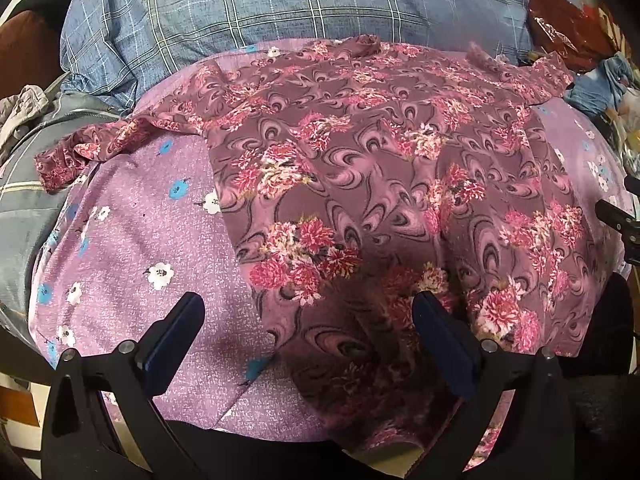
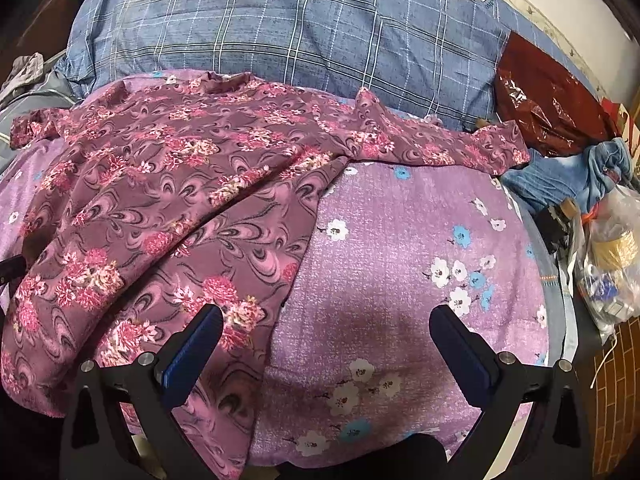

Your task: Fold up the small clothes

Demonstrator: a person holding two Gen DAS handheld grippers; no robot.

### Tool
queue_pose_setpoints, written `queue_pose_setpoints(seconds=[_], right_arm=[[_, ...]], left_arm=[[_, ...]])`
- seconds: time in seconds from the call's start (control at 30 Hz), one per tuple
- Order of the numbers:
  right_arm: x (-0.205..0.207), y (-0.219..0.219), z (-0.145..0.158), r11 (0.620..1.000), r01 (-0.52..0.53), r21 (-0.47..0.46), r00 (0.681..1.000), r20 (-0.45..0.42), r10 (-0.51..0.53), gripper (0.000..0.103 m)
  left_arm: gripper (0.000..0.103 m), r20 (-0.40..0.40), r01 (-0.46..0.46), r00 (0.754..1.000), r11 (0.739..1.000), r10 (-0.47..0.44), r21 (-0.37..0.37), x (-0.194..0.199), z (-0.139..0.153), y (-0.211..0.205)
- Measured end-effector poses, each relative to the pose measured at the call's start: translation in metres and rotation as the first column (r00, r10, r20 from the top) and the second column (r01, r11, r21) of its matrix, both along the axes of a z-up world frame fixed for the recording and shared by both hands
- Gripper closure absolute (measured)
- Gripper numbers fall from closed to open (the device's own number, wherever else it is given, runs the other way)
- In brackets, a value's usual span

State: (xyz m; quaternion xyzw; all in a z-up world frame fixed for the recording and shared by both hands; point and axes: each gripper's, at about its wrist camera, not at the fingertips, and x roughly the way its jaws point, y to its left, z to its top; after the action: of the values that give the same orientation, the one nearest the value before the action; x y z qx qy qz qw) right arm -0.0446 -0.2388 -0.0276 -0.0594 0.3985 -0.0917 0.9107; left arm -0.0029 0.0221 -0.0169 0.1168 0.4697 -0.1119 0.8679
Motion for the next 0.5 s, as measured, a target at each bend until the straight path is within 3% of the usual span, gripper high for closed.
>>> queue_pose_setpoints(seconds=[0.5], right_arm=[[-0.0064,-0.0042,0.0018,0.999,-0.009,0.035,1.000,0.019,0.009,0.000]], left_arm=[[0.000,0.005,0.001,1.000,1.000,-0.001,0.001,-0.0066,0.0058,-0.0011]])
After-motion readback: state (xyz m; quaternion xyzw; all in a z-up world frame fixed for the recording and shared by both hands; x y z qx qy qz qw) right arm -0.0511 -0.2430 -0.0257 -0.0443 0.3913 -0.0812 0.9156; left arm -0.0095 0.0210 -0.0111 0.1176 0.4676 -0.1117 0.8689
